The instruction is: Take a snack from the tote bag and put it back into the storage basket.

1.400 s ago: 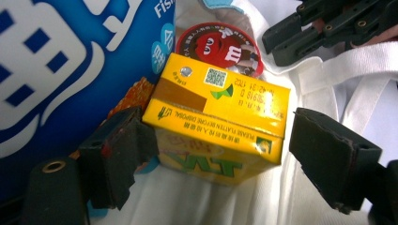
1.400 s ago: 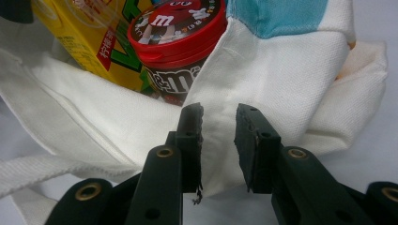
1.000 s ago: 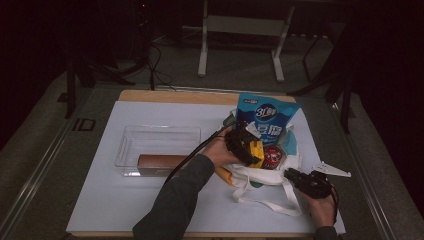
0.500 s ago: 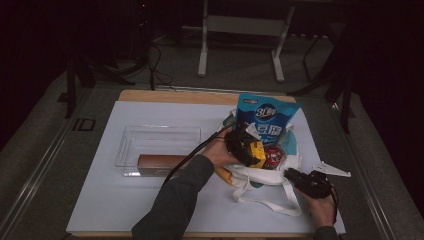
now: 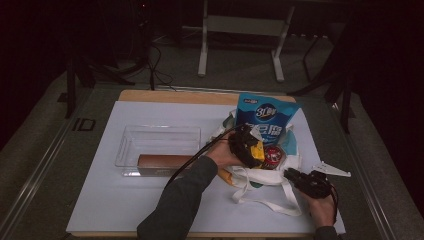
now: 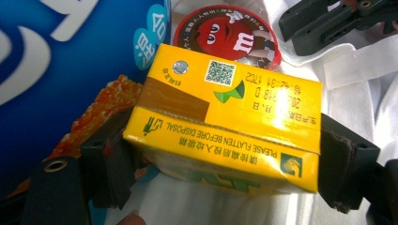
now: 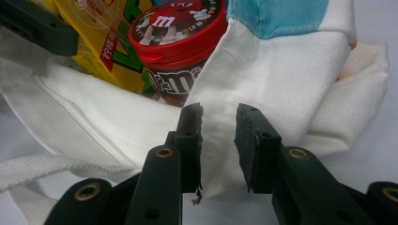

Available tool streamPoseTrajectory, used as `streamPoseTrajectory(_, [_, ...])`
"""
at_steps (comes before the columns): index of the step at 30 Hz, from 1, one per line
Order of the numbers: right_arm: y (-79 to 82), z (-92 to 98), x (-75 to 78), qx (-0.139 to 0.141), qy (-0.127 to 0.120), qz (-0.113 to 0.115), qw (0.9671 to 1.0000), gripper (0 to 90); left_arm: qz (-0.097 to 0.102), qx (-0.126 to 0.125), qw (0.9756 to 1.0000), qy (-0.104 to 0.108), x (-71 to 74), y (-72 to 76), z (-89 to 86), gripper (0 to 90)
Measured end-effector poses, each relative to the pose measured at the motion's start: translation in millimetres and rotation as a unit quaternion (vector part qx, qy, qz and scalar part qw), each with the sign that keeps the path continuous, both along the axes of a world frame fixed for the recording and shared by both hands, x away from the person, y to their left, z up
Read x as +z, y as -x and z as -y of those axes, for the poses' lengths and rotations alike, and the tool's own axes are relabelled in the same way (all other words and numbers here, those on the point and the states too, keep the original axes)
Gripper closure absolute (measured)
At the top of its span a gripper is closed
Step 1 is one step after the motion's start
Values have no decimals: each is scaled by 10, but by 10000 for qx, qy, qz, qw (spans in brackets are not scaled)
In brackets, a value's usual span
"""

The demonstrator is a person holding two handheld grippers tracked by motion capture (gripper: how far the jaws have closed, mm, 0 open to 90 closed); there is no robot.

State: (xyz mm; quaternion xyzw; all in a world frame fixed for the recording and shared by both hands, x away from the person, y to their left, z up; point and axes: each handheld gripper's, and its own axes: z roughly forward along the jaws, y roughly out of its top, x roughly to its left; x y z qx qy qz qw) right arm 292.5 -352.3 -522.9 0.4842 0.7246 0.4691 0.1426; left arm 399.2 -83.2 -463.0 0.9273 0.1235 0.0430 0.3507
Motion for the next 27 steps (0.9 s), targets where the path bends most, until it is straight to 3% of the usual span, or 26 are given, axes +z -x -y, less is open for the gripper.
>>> streamPoseTrajectory(5, [-1, -2, 0, 1, 1, -3, 10000, 710, 39, -21, 10000, -17, -21, 1, 19, 197])
streamPoseTrajectory(12, [-2, -1, 0, 0, -2, -2, 10000, 710, 254, -7, 9993, -269, -16, 55, 50, 224])
streamPoseTrajectory(15, [-5, 2, -3, 4, -7, -5, 10000, 710, 215, -11, 9993, -292, -8, 69, 33, 275])
streamPoseTrajectory(19, [-3, -1, 0, 0, -5, -5, 10000, 710, 223, -26, 9995, -220, -23, 56, 39, 266])
streamPoseTrajectory(27, [-3, -3, 2, 3, -1, -1, 10000, 710, 247, -23, 9992, -300, -103, 52, 120, 237])
